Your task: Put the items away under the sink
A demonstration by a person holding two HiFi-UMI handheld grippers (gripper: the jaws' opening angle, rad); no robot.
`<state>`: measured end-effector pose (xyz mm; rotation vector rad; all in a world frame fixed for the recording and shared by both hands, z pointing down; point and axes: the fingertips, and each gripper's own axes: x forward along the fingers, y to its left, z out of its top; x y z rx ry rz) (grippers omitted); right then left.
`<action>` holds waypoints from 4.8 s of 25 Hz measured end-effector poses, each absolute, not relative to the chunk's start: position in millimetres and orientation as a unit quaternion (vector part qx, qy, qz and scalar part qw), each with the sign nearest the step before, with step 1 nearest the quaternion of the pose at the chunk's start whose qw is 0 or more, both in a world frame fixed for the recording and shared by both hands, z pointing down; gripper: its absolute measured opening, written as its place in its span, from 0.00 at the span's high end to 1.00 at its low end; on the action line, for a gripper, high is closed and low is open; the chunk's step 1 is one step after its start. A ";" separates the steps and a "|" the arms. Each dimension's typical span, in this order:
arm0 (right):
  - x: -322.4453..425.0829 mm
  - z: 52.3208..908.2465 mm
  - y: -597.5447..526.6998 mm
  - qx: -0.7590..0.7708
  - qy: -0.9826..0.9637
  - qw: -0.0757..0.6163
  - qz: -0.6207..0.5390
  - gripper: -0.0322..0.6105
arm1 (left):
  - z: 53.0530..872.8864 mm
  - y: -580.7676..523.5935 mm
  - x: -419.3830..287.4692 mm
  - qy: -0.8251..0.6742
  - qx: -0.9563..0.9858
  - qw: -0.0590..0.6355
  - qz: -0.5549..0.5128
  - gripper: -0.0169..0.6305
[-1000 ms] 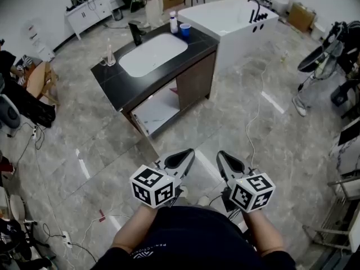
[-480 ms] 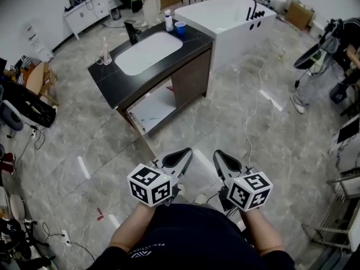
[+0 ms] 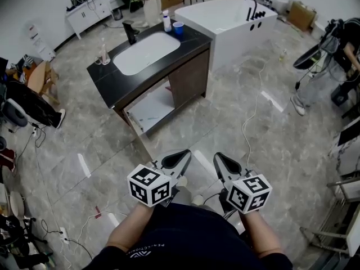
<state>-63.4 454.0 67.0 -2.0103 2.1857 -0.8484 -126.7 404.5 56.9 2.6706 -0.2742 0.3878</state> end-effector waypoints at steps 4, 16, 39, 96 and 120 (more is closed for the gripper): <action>-51.1 71.3 444.9 -0.654 0.703 0.029 -0.278 0.89 | 58.1 394.5 -114.4 -0.097 0.961 0.218 0.138 0.96; -0.1 75.1 384.1 -0.661 0.695 0.014 -0.284 0.89 | 66.7 328.3 -63.5 -0.091 0.960 0.226 0.139 0.96; 57.5 77.0 235.2 -0.641 0.706 -0.022 -0.301 0.89 | 86.3 191.0 -22.7 -0.121 0.946 0.268 0.137 0.96; 252.1 84.9 42.6 -0.536 0.791 -0.038 -0.293 0.89 | 71.2 14.1 182.1 -0.199 0.949 0.222 0.103 0.96; 245.1 89.9 -124.5 -0.520 0.794 -0.069 -0.308 0.89 | 90.4 -149.6 176.3 -0.221 0.939 0.235 0.116 0.96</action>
